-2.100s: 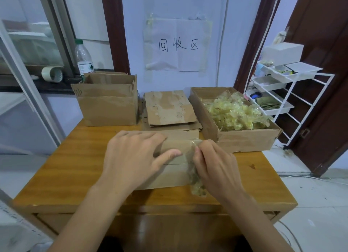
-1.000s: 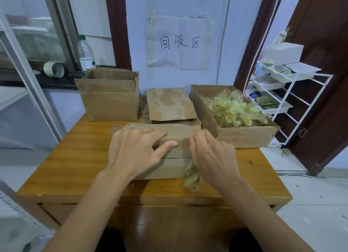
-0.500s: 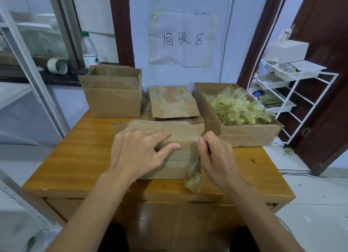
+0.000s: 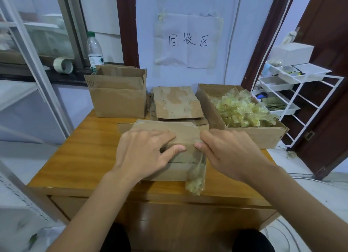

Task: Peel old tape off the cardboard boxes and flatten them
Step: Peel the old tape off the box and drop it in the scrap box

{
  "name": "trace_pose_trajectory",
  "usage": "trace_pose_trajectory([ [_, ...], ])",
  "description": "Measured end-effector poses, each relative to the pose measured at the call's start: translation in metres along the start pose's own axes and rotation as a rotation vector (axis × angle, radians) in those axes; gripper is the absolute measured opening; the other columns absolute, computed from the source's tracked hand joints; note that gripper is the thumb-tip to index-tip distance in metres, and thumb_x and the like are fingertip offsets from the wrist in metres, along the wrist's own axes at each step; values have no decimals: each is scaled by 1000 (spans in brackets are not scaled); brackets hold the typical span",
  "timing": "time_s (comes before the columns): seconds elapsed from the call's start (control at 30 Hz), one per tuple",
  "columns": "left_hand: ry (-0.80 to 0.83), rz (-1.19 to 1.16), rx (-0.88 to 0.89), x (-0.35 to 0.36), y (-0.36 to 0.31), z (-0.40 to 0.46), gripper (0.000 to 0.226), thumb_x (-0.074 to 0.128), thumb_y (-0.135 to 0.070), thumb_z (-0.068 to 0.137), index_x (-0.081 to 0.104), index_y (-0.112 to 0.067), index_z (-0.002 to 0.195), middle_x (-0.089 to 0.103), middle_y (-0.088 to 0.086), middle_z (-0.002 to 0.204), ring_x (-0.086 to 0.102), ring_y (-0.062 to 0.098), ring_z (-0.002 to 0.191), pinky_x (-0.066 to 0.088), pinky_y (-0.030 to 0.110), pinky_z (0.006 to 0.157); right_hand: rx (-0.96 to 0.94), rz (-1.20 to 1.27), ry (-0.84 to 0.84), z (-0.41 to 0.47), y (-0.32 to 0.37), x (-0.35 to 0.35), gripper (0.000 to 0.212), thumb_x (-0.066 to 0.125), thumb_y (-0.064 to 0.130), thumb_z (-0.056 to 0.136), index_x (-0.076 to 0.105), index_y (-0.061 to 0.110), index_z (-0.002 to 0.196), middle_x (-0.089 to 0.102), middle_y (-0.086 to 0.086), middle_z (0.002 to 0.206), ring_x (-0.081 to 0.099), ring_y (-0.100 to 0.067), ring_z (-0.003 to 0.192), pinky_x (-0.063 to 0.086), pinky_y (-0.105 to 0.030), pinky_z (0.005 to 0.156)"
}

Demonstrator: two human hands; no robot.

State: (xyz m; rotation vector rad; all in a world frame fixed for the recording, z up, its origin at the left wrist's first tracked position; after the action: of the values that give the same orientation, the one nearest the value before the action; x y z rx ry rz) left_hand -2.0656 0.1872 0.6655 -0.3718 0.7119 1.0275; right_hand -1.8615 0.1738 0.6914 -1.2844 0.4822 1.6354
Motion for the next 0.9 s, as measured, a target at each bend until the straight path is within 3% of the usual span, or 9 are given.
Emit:
trace_pose_trajectory([
  [0.03,9,9,1,0,-1,-1,56,47,-73,99,82,-31,105,80,-12,95,75,12,83,56,32,60,-38,-52,54,2,1,0,32,25,48,108,34,26,86,44,9,72,45,-21,51,26,-31,44],
  [0.13,25,43,-3,0,-3,-4,57,45,-74,99,82,-31,106,80,-13,97,75,10,82,54,28,57,-77,-216,95,4,4,-11,30,58,32,100,33,25,84,47,6,66,33,-21,44,16,-28,42],
  [0.27,72,58,-14,3,-8,-9,62,38,-75,101,80,-30,106,79,-11,98,75,12,85,57,33,63,-57,-245,205,-2,19,-9,21,58,21,94,38,22,89,41,5,69,24,-14,45,14,-29,44],
  [0.33,65,71,-13,5,-13,-13,61,40,-73,102,81,-28,102,80,-10,96,75,13,83,56,32,63,-9,-210,177,-8,24,-6,44,79,16,74,36,20,77,28,5,60,6,-11,44,5,-24,45],
  [0.4,51,96,-14,7,-18,-17,59,43,-72,101,82,-27,99,80,-9,96,76,14,83,55,32,62,33,-171,133,-12,24,4,59,88,11,57,31,20,70,21,4,57,-3,-12,46,0,-20,49],
  [0.5,20,127,-9,9,-22,-22,56,50,-71,99,83,-26,98,80,-8,98,76,17,84,55,31,63,65,-139,104,-19,21,20,54,88,19,70,34,21,67,26,6,55,14,-18,39,4,-19,45],
  [0.67,-3,146,-20,7,-23,-22,52,57,-70,95,85,-26,100,81,-6,102,77,17,88,54,30,66,194,48,-90,-35,7,24,40,64,37,99,43,24,68,40,12,59,37,-14,44,20,-24,38],
  [0.77,13,159,-34,10,-23,-24,53,57,-70,95,84,-26,102,80,-5,104,77,17,91,54,31,67,300,88,-155,-47,7,24,42,59,56,96,53,25,68,52,11,60,42,-12,45,23,-21,39],
  [0.9,30,162,-41,10,-22,-24,55,54,-70,96,84,-24,104,80,-4,106,77,19,93,56,32,67,351,42,-167,-45,13,35,41,65,52,95,62,22,68,55,9,57,47,-17,42,18,-19,42],
])
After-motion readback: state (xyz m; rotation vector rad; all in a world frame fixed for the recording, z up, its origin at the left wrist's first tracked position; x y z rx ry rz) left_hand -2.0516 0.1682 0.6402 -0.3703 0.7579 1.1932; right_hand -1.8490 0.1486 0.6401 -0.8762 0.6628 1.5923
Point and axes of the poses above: each hand's wrist, its own z-axis towards the middle knuckle, its own x-axis out of the palm, y = z × x, the point moved 4 cm from there along z, towards the middle knuckle
